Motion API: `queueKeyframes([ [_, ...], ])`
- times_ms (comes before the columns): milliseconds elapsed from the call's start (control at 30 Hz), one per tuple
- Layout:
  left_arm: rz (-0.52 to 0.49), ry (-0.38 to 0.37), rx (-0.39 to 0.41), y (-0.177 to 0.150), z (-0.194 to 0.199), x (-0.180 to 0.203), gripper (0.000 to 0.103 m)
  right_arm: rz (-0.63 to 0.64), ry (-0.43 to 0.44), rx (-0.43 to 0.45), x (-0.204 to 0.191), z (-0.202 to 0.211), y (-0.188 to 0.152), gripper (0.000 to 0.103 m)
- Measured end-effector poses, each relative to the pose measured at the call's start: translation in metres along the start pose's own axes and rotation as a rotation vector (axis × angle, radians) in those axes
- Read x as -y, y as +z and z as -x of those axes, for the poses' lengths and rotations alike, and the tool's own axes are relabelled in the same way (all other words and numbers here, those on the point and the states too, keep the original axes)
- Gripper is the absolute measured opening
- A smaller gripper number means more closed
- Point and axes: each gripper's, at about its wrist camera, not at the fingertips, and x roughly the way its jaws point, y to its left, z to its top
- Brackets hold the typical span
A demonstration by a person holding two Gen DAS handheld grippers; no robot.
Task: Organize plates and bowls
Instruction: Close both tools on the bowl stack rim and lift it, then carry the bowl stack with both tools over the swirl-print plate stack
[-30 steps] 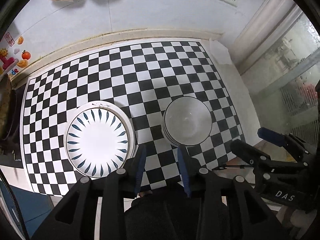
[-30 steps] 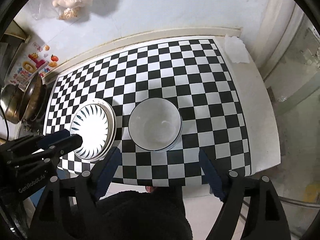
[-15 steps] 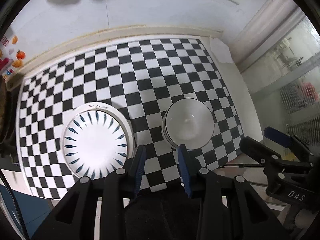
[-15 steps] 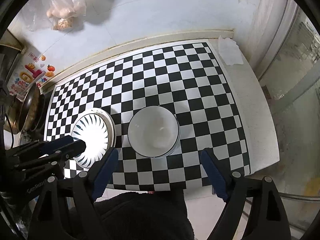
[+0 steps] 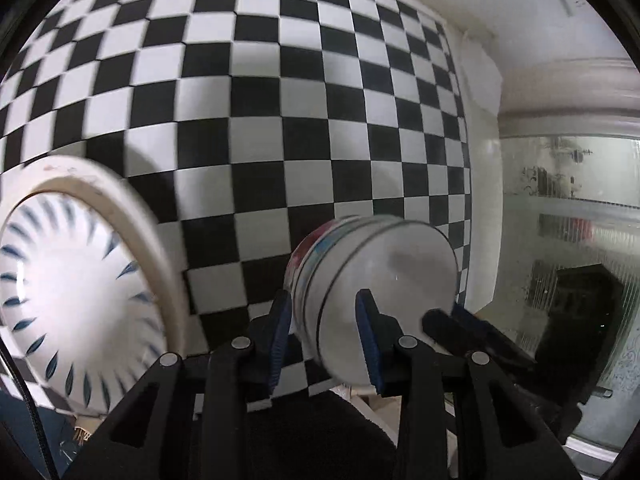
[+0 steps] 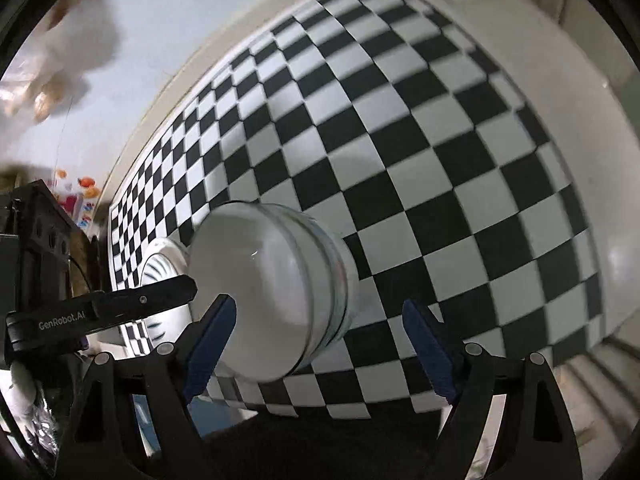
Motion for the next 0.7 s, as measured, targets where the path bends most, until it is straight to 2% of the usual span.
queueKeyframes([
  [167,-0.017,0.029,-0.051,0.014,-0.025,0.000,0.033,-0.039,0.055,-0.059,0.017,-0.035,0.007,0.087],
  [300,-0.026,0.022,-0.097,0.021,-0.041,-0.005,0.033,-0.068,0.087,-0.119,0.025,-0.060,0.011,0.085],
  [367,-0.027,-0.011,-0.116,0.022,-0.048,-0.007,0.043,-0.080,0.105,-0.145,0.028,-0.072,0.012,0.080],
  [433,-0.042,-0.016,-0.115,0.022,-0.050,-0.005,0.045,-0.095,0.136,-0.165,0.030,-0.083,0.013,0.072],
  [500,-0.060,-0.016,-0.097,0.021,-0.048,-0.003,0.043,-0.117,0.207,-0.160,0.030,-0.088,0.014,0.061],
  [700,-0.086,-0.008,-0.033,0.016,-0.044,-0.002,0.042,-0.082,0.182,-0.130,0.021,-0.092,0.014,0.061],
])
